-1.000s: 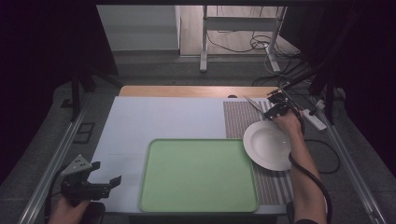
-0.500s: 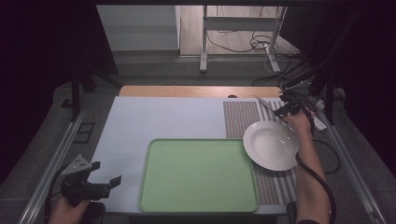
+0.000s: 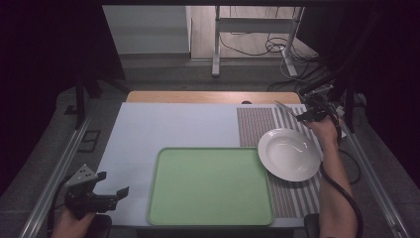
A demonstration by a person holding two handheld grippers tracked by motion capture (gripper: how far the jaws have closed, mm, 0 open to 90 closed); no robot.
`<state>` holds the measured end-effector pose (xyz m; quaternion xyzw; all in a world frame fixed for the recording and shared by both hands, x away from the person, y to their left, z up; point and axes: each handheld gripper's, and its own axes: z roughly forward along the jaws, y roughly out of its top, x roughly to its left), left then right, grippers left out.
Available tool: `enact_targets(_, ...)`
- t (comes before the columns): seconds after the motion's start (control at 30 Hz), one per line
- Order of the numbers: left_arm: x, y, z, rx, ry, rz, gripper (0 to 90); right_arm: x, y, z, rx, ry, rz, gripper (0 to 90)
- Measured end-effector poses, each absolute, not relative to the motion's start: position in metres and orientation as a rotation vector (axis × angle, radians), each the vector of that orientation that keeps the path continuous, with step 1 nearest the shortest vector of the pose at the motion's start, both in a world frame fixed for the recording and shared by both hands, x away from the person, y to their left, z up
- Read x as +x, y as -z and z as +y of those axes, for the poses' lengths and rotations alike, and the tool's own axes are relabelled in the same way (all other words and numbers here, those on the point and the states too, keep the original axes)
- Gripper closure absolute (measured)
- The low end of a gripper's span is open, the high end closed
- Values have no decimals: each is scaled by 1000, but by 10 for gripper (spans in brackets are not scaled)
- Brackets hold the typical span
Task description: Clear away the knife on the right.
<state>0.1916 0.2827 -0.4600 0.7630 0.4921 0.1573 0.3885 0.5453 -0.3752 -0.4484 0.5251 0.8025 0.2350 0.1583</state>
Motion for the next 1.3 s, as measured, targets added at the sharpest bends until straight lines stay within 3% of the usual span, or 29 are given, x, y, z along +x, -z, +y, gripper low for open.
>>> enact_targets(0.87,191,460,282,1944,-404,1251,27,498,430,-317,1388,-810,2409,800)
enact_targets(1.3,191,460,282,1947,-407,1250,27,456,433,-282,1282,-852,2503,800)
